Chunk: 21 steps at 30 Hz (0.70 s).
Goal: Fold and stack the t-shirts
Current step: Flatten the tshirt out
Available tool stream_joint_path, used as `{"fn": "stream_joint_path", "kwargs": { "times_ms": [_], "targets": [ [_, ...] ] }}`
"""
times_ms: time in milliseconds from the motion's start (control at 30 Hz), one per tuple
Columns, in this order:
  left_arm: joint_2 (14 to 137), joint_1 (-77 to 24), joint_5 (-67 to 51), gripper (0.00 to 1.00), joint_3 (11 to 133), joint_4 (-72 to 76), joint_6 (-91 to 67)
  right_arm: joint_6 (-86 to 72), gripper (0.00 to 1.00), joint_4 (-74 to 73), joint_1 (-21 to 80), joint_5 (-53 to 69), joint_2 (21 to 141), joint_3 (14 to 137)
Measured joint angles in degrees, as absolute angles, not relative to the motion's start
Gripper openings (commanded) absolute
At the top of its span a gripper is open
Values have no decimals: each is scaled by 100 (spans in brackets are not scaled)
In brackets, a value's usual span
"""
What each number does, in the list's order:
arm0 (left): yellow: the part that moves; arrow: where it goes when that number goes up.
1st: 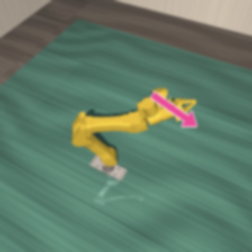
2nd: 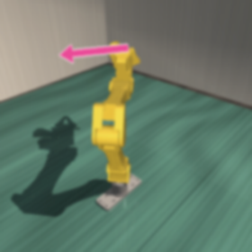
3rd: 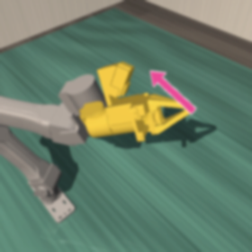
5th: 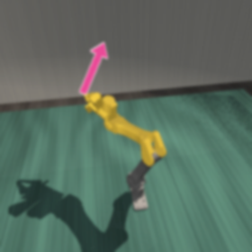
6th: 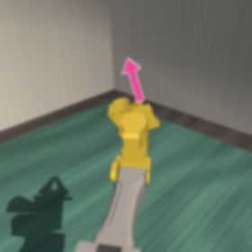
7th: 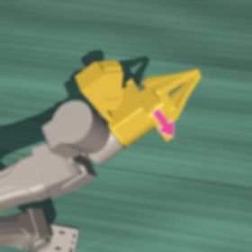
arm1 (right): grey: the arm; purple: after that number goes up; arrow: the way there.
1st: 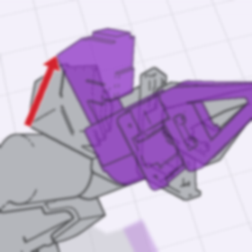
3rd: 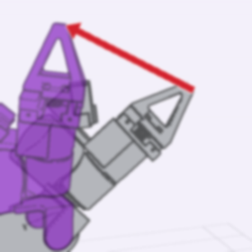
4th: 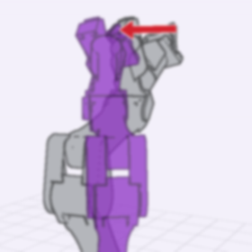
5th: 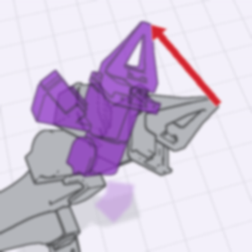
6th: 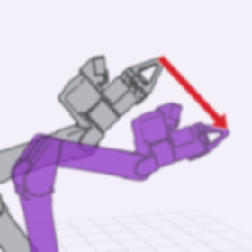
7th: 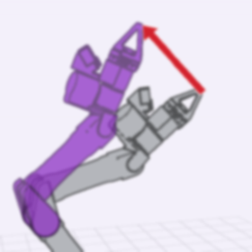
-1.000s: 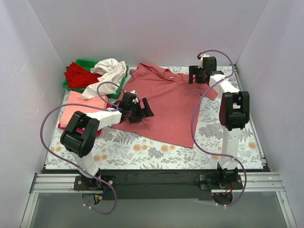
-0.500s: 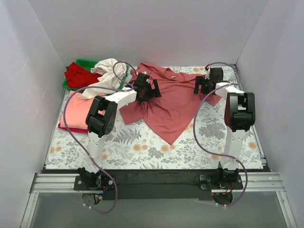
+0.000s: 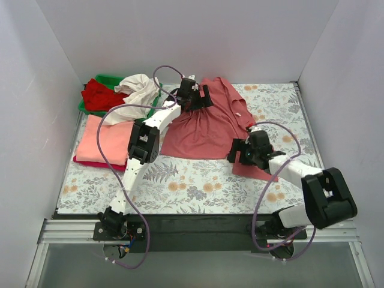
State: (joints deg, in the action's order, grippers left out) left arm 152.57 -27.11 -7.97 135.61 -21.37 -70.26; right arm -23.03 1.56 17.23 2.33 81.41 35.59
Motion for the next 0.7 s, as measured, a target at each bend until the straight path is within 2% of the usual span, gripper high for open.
{"fn": "stream_joint_path", "kwargs": {
  "times_ms": [133,333,500,700],
  "targets": [
    [15100,-2700,-1028,95,13266,-2038,-6908,-2714,96,-80,2602,307,7507,3159],
    [13734,-2703,-766,95,11500,-2311,-6628,-2709,98,-1135,2598,-364,6720,3444],
    [11347,-2711,-360,95,9113,-1990,-6670,-2683,98,-1378,2589,-810,5837,3811],
    [7985,-2727,360,95,6005,-1490,-7376,-2958,98,-1723,2495,-1326,4862,3409]
  ]
}}
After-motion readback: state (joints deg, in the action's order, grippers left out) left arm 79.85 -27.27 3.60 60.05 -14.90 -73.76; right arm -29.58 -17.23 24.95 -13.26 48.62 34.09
